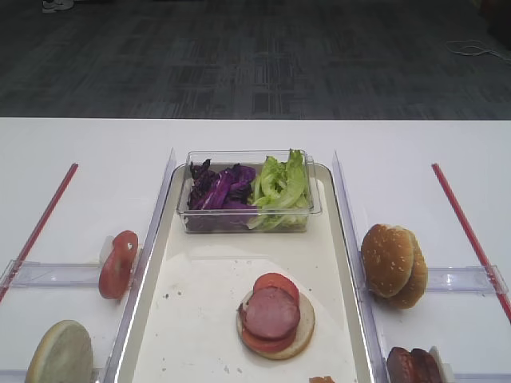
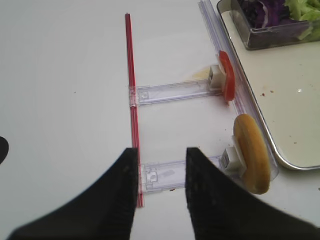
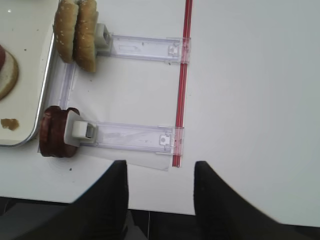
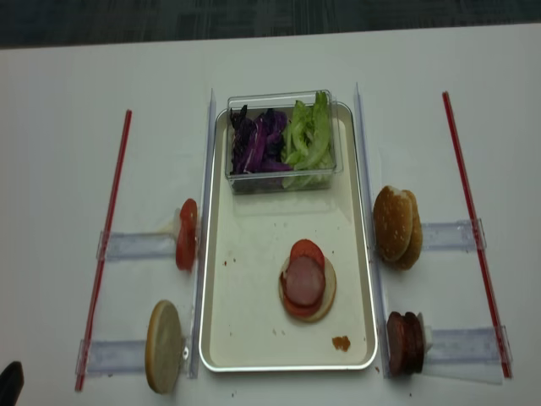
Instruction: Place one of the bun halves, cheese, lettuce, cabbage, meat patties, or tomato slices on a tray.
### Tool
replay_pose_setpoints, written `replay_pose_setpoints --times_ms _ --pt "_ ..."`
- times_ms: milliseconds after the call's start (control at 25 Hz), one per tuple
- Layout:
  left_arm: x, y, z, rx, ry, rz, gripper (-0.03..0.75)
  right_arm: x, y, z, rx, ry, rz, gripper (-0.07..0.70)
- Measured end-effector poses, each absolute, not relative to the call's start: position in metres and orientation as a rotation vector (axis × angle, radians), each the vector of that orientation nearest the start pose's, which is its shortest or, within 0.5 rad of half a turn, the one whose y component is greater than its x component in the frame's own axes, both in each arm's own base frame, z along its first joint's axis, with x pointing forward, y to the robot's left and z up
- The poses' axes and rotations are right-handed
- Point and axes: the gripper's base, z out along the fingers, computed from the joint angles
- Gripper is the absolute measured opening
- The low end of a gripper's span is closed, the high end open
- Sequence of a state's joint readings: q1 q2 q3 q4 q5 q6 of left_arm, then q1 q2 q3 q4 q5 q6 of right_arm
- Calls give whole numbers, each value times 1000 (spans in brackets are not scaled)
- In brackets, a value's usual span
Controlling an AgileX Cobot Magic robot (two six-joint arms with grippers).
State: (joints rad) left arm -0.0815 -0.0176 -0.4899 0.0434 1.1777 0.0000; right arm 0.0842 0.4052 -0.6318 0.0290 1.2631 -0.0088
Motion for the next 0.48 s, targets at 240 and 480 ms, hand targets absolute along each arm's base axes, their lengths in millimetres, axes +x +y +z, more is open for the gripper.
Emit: replay_pose_setpoints --times_ms 240,480 --pt "-11 5 265 82 2151 6 225 23 3 286 -144 2451 37 337" --pt "-11 5 265 82 2151 6 225 6 1 275 -168 2376 24 337"
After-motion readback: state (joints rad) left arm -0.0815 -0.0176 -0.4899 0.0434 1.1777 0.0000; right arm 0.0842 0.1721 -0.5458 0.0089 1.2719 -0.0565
